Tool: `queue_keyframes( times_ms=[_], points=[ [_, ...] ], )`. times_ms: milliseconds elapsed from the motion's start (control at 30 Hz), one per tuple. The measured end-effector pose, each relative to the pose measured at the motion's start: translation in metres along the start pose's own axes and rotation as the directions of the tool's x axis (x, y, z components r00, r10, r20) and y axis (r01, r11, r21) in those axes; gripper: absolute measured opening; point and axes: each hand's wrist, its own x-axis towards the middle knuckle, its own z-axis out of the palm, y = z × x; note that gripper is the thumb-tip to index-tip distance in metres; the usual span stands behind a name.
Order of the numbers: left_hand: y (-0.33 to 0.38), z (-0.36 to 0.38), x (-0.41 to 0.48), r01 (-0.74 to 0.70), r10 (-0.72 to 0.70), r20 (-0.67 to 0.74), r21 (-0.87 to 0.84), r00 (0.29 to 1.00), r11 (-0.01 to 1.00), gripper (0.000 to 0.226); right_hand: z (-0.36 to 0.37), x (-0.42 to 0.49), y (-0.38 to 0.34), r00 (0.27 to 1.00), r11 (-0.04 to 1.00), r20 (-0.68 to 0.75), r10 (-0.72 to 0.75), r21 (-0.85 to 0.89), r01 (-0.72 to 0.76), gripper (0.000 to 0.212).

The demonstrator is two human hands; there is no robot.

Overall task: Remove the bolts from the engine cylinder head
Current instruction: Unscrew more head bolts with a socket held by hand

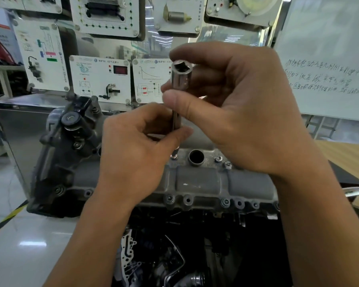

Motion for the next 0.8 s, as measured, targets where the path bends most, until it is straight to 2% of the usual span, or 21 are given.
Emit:
queue_keyframes(
  times_ms=[67, 133, 233, 333, 433, 500, 567, 633, 800],
  points=[
    [0.0, 0.002, 0.0, 0.013, -0.008, -0.098, 0.048, 0.995, 0.999, 0.03, 0.005, 0.0, -0.003, 0.996, 0.998, -0.085, -0.035, -0.051, 0.031, 0.032],
    [-0.001, 0.003, 0.0, 0.031, -0.021, -0.142, 0.068, 0.99, 0.997, 0.032, 0.008, 0.0, -0.006, 0.993, 0.995, -0.097, -0.063, -0.083, 0.055, 0.024],
    [-0.004, 0.002, 0.0, 0.024, -0.019, -0.148, 0.033, 0.989, 0.999, 0.018, 0.011, 0.001, -0.01, 0.997, 0.991, -0.006, -0.077, -0.112, 0.076, 0.025],
    [0.002, 0.006, -0.001, -0.009, 0.005, -0.156, -0.021, 0.988, 1.0, 0.043, 0.014, 0.003, -0.013, 0.995, 0.981, 0.062, -0.079, -0.17, 0.088, 0.023],
    [0.002, 0.007, -0.002, -0.019, 0.014, -0.055, -0.082, 0.998, 0.996, 0.043, 0.014, 0.004, -0.015, 0.991, 0.981, 0.113, -0.071, -0.173, 0.09, 0.006],
    [-0.001, -0.002, 0.0, 0.0, 0.026, 0.143, -0.18, 0.989, 0.984, 0.031, 0.01, 0.006, -0.015, 0.978, 0.967, 0.204, -0.042, -0.238, 0.091, 0.006],
    [-0.002, -0.011, 0.001, 0.033, 0.024, 0.312, -0.175, 0.95, 0.984, 0.018, 0.004, 0.007, -0.015, 0.967, 0.966, 0.254, -0.004, -0.25, 0.07, 0.01],
    [-0.002, -0.017, 0.002, 0.022, 0.023, 0.33, -0.132, 0.944, 0.991, 0.018, 0.0, 0.007, -0.014, 0.962, 0.975, 0.272, 0.003, -0.216, 0.058, 0.015],
    [0.005, -0.018, 0.002, -0.009, 0.032, 0.216, -0.11, 0.976, 0.994, 0.012, 0.001, 0.009, -0.015, 0.96, 0.981, 0.27, -0.07, -0.153, 0.115, 0.022]
  ],
)
